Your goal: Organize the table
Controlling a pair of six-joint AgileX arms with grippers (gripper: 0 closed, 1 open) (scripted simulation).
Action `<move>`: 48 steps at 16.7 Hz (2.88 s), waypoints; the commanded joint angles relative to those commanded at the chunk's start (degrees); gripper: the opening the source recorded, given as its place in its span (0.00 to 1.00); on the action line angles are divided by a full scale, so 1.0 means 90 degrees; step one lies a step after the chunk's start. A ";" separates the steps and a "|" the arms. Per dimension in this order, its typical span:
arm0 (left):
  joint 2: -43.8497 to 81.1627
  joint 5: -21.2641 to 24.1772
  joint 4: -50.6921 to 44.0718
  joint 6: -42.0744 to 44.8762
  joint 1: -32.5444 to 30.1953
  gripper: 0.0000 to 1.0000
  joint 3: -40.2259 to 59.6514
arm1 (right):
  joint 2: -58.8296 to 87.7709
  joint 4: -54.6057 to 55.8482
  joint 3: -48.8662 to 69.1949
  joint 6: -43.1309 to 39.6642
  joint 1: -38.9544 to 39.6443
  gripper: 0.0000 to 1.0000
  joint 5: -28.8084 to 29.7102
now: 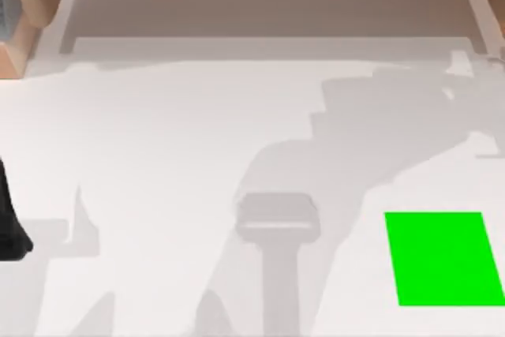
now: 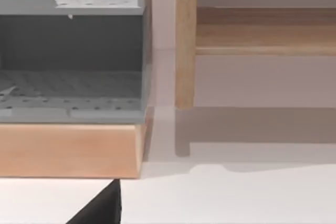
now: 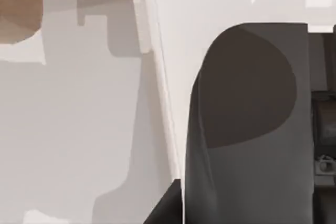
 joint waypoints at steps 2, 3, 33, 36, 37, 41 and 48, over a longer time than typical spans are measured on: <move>0.0000 0.0000 0.0000 0.0000 0.0000 1.00 0.0000 | -0.0519 0.0307 -0.0709 0.0610 0.0461 0.00 -0.0044; 0.0000 0.0000 0.0000 0.0000 0.0000 1.00 0.0000 | -0.0760 0.0459 -0.1080 0.0899 0.0719 0.00 -0.0063; 0.0000 0.0000 0.0000 0.0000 0.0000 1.00 0.0000 | -0.3063 0.2072 -0.6643 0.3212 0.4296 0.00 0.0681; 0.0000 0.0000 0.0000 0.0000 0.0000 1.00 0.0000 | -0.3141 0.2133 -0.6571 0.3208 0.4299 0.00 0.0689; 0.0000 0.0000 0.0000 0.0000 0.0000 1.00 0.0000 | -0.3163 0.2154 -0.6551 0.3207 0.4299 0.00 0.0692; 0.0000 0.0000 0.0000 0.0000 0.0000 1.00 0.0000 | -0.3215 0.2231 -0.6504 0.3206 0.4302 0.00 0.0702; 0.0000 0.0000 0.0000 0.0000 0.0000 1.00 0.0000 | -0.3072 0.2307 -0.6638 0.3208 0.4310 0.00 0.0705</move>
